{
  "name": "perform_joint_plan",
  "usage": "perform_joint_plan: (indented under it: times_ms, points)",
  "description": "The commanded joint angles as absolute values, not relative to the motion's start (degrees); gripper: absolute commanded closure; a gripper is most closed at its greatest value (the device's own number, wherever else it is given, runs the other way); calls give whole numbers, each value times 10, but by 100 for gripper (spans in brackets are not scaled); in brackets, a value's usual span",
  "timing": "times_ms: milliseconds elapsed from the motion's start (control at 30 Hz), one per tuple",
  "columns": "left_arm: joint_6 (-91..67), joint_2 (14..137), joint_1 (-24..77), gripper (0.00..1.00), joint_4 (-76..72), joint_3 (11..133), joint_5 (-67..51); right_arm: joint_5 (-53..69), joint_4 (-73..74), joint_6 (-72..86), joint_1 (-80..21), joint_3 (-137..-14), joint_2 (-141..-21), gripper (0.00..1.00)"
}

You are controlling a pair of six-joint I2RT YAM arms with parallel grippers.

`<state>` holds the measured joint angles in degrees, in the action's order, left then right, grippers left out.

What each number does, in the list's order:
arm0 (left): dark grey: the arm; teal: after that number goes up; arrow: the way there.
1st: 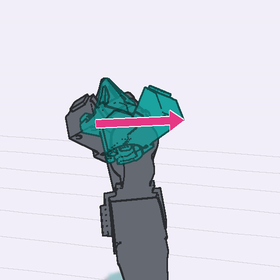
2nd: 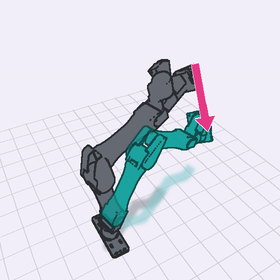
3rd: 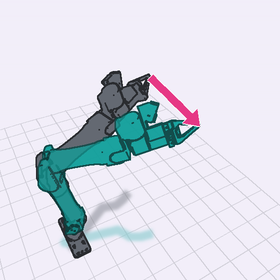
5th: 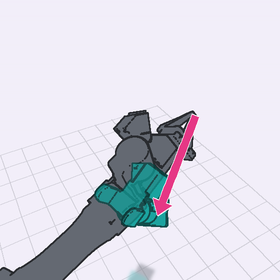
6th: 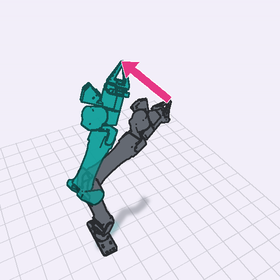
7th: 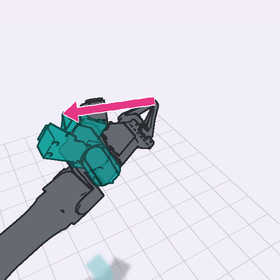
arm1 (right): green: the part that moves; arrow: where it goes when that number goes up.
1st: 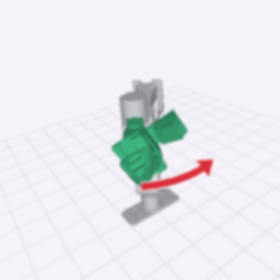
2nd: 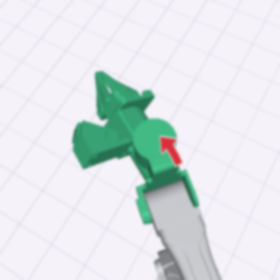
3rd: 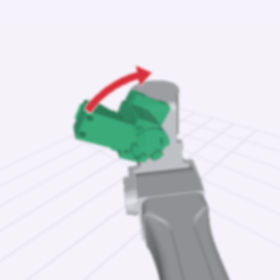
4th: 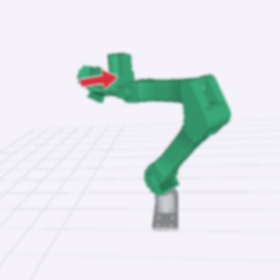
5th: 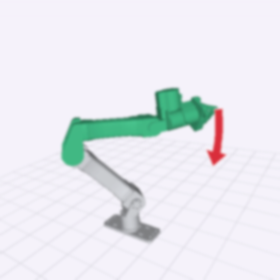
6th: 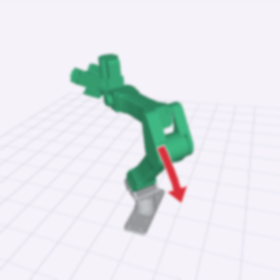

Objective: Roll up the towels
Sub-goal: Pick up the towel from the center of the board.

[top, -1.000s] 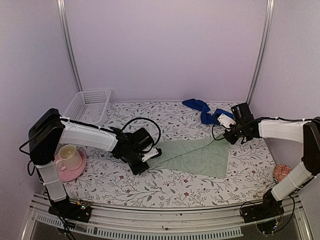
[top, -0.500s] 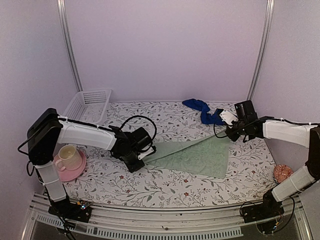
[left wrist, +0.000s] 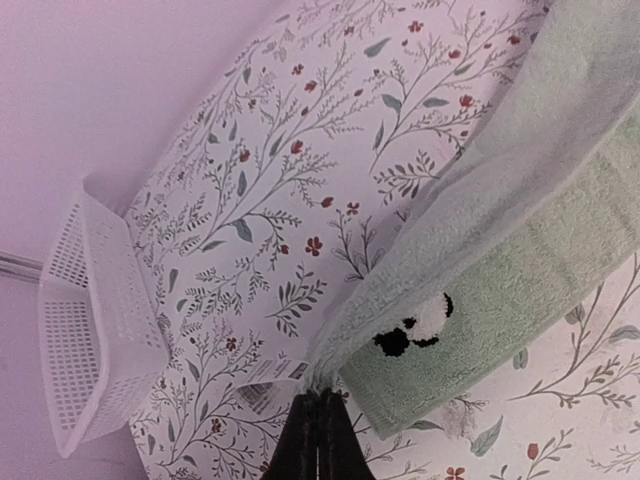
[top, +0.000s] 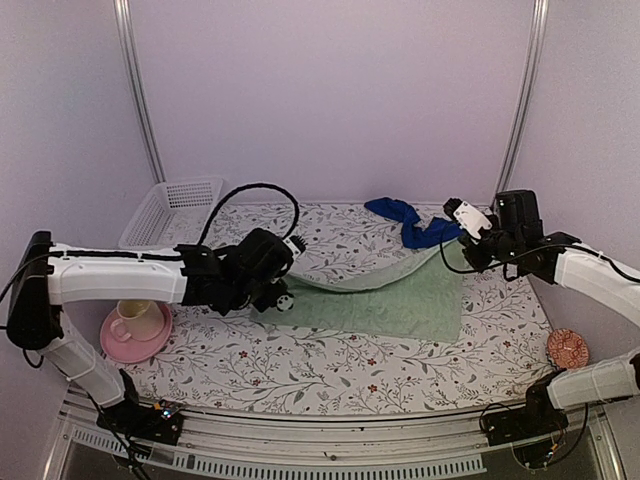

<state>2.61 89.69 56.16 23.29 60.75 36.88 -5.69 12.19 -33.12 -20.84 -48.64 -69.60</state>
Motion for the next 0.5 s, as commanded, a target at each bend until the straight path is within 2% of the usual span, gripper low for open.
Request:
perform_joint_plan:
  times_ms: [0, 267, 467]
  points:
    - [35, 846, 610, 100, 186, 598, 474, 49, 185, -354, -205, -506, -626, 98]
    - [-7, 751, 709, 100, 187, 585, 615, 178, 329, -396, -206, -561, -503, 98]
    - [-43, 734, 773, 100, 197, 592, 677, 244, 422, -425, -206, -594, -446, 98]
